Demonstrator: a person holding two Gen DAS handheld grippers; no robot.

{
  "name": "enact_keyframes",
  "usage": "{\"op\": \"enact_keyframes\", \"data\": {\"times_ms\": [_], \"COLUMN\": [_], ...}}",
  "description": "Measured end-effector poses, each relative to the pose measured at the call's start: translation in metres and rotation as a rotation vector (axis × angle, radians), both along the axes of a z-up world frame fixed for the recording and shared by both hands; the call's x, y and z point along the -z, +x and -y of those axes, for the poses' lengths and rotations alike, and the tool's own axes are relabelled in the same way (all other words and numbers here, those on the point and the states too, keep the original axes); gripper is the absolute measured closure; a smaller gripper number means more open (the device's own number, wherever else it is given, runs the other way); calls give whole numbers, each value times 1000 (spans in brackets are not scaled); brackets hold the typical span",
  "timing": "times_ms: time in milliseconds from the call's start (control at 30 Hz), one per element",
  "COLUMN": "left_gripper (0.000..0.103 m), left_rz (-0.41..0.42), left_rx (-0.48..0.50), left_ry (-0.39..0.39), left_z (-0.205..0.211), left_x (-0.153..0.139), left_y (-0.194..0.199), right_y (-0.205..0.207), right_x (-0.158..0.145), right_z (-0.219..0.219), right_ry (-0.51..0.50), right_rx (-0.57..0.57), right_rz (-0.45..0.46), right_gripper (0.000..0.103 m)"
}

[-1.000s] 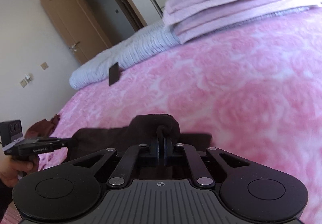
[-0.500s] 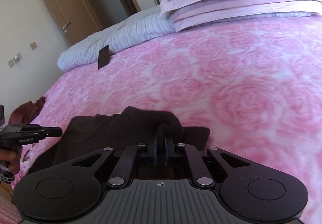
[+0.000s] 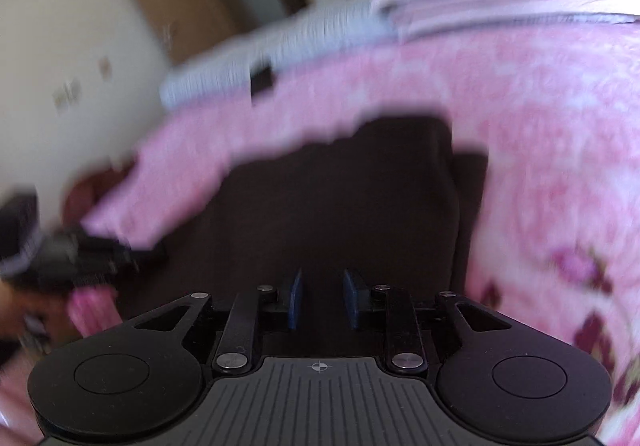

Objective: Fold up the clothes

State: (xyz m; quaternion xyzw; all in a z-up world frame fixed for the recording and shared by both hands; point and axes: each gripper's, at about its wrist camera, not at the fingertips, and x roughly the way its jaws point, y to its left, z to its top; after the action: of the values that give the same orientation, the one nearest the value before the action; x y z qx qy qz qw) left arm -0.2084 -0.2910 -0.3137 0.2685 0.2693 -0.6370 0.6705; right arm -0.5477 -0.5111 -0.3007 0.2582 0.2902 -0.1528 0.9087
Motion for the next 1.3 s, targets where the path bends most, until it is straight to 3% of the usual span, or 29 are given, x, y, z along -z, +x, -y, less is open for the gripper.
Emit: {"op": "enact_keyframes", "data": {"times_ms": [33, 167, 233, 400, 533, 600, 633, 667, 900, 933, 967, 1000, 1067, 1200, 1300], "left_gripper": [96, 96, 96, 96, 95, 94, 93, 91, 90, 90, 90, 90, 90, 89, 89], "left_rz": [-8, -11, -18, 19, 7, 5, 3, 2, 36, 34, 31, 31, 30, 29, 22], "left_rx": [-7, -17, 11, 69, 89, 95, 96, 97, 105, 104, 104, 105, 107, 110, 105], "left_ry": [-3, -26, -26, 17, 3, -3, -1, 1, 16, 13, 10, 8, 4, -4, 8], "left_z": [-2, -8, -7, 3, 15, 24, 29, 33, 43, 42, 42, 42, 44, 47, 50], "left_x": [-1, -15, -17, -9, -15, -18, -17, -17, -3, -2, -2, -3, -4, -6, 0], "left_y": [1, -1, -6, -20, -24, -26, -27, -28, -34, -33, -33, -33, -33, -34, -31], "right_y": [2, -7, -11, -13, -12, -6, -1, 4, 38, 39, 40, 35, 31, 20, 18], "right_x": [6, -5, -12, 1, -14, -21, -22, -23, 6, 11, 15, 19, 22, 13, 17], "right_z": [-4, -8, -22, -41, -11, 12, 25, 38, 115, 119, 123, 123, 125, 125, 128], "right_ry": [-22, -42, -71, -84, -88, -117, -126, -135, 93, 127, 161, 175, 168, 83, 80], "right_rx": [-11, 40, 9, -46, 10, 39, 60, 82, 134, 132, 130, 129, 152, 178, 180], "right_rz": [-31, -6, 32, -11, 40, 55, 60, 64, 128, 146, 165, 166, 154, 144, 107], "right_gripper": [77, 77, 77, 77, 76, 57, 31, 25, 26, 28, 47, 58, 96, 100, 100]}}
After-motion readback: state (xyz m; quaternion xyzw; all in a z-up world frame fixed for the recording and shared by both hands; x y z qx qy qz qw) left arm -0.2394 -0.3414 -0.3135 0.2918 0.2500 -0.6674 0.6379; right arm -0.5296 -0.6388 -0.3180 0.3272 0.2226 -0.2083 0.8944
